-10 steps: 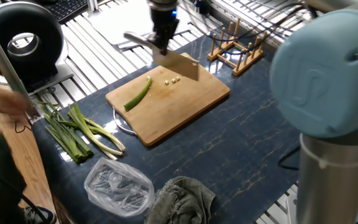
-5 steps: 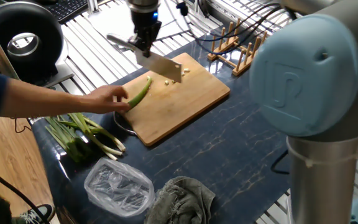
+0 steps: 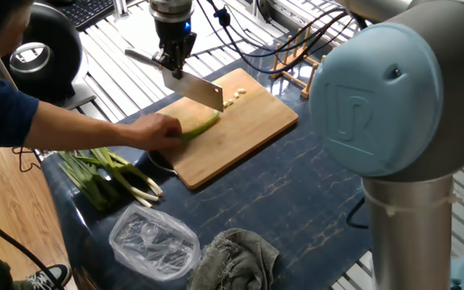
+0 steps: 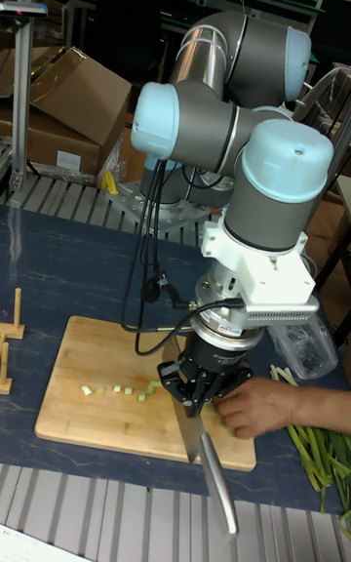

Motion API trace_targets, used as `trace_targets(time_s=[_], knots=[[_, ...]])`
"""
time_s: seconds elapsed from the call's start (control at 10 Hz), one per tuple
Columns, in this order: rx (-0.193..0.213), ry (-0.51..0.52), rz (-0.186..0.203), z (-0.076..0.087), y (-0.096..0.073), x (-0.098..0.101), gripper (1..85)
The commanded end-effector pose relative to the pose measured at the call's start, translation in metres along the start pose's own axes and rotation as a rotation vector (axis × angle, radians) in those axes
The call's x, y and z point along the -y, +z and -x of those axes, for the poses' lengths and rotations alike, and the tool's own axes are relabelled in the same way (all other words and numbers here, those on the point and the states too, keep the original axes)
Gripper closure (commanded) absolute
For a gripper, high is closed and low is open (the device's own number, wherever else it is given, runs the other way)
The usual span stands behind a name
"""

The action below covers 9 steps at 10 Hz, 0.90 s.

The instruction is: Chop the scallions

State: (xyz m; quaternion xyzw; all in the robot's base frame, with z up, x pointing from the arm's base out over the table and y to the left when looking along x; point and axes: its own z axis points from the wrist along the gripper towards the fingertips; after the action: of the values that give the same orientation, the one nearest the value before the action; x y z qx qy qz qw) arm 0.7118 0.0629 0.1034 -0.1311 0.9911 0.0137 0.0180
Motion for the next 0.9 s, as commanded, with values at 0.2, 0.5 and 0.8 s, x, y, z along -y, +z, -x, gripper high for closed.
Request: trace_targets(time_s=[0.2,0.5,0.8], knots=[[-0.029,0.113,0.020,-0.019,-0.009,0.001,84.3],[-0.034,0.148,0.011,-0.031,-0.016,0.007,84.3],[-0.039,0.152,-0.001,-0.035,-0.015,0.012,84.3]])
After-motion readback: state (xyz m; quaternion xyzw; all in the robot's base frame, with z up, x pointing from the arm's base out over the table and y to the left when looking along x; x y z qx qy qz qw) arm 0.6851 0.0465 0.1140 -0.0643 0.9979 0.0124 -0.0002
